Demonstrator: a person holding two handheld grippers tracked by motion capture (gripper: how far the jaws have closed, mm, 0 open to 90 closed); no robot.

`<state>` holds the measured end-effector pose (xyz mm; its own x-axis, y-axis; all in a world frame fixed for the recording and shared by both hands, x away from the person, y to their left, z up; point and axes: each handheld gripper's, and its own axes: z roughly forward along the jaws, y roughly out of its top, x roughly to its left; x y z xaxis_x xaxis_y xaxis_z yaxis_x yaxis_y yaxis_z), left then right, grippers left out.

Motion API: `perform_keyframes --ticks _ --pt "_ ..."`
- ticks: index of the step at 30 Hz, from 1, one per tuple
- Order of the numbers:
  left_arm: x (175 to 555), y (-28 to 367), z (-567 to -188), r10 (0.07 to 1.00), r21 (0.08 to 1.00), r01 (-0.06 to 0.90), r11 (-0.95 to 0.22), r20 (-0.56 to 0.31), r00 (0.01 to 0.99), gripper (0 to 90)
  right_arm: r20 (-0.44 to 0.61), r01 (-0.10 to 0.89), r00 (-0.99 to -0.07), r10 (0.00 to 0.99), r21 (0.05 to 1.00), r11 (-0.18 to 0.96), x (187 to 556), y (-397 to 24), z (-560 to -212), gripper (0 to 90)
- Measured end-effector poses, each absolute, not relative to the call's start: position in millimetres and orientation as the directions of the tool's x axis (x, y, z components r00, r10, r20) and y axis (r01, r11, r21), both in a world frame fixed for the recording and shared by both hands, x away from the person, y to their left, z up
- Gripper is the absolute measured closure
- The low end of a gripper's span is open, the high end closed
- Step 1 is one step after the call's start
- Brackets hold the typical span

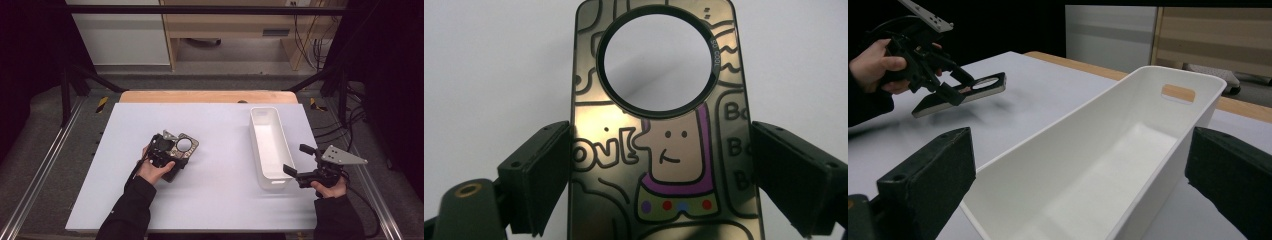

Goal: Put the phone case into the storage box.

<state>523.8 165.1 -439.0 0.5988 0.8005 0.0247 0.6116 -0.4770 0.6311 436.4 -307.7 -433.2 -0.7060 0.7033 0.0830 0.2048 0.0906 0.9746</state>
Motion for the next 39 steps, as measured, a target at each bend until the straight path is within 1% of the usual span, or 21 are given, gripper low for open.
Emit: perform_keyframes --ticks 10,39 --pt "513.5 167.9 -424.8 0.783 0.667 0.575 -0.474 0.021 0.621 11.5 0.076 0.194 -0.709 0.701 0.977 0.091 435.1 -307.3 -430.5 0.5" --pt "484.5 160.9 -398.4 0.701 0.727 0.46 -0.509 0.041 0.712 11.5 0.059 0.175 -0.734 0.677 0.979 0.104 432.2 -301.5 -424.3 0.5"
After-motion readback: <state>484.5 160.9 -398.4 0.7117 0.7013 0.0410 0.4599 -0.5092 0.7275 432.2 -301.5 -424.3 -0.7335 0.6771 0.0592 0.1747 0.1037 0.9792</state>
